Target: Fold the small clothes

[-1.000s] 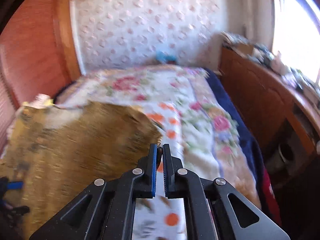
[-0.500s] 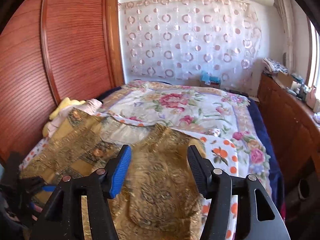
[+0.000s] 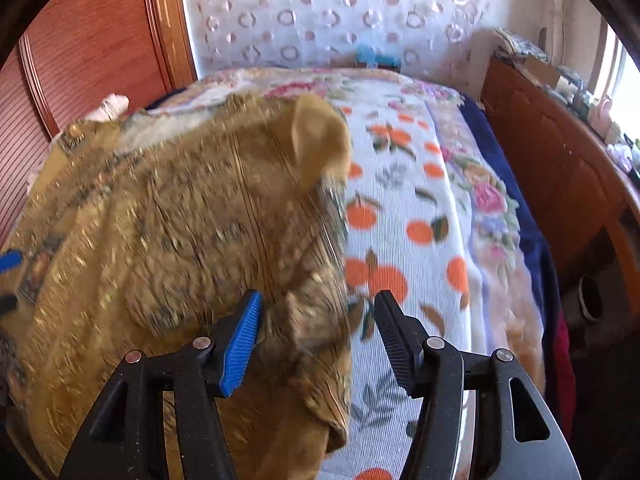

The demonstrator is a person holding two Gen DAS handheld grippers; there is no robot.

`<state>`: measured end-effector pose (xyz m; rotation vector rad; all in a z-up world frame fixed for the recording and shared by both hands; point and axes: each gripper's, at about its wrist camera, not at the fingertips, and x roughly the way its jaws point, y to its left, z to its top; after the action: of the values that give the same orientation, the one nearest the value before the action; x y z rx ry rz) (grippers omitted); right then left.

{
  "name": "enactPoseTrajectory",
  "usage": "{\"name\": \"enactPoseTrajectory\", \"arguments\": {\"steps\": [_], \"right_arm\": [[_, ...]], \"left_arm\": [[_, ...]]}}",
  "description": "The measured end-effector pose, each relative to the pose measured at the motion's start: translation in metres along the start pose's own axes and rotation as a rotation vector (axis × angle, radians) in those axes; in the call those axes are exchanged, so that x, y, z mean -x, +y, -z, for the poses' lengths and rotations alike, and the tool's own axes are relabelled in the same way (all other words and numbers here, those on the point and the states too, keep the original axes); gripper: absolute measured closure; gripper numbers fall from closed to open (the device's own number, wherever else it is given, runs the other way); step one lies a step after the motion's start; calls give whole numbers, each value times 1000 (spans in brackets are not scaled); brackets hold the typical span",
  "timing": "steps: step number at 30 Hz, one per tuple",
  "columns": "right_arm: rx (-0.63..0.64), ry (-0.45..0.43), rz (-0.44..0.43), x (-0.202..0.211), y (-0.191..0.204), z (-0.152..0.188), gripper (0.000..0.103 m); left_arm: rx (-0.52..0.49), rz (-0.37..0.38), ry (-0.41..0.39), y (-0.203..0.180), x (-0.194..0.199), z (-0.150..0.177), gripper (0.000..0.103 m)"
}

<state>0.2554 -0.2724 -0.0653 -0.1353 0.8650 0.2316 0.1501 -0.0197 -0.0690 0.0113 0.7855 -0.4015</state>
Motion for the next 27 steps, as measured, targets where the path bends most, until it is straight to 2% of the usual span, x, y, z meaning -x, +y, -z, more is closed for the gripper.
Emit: {"name": "enactPoseTrajectory", "arguments": {"steps": [9,13,16,20,27], "right_arm": [[-7,-2,-8,0,-8,-4,37],[1,-37,-19,1,-15,-10,35],[11,-63,-31,-3,-15,-20,31],[33,-86,-21,-11,-14,-37,30],[56,-100,-41,-40,-17,-71,30]], "left_arm": [[30,-94,-31,64,22,-13,23],[32,-141,-30,91,25,-29,24],[48,-161,-20,116,21,-46,25],[60,-186,-4,143,7,-67,32],[60,-210,31,176,-21,-94,33]]}}
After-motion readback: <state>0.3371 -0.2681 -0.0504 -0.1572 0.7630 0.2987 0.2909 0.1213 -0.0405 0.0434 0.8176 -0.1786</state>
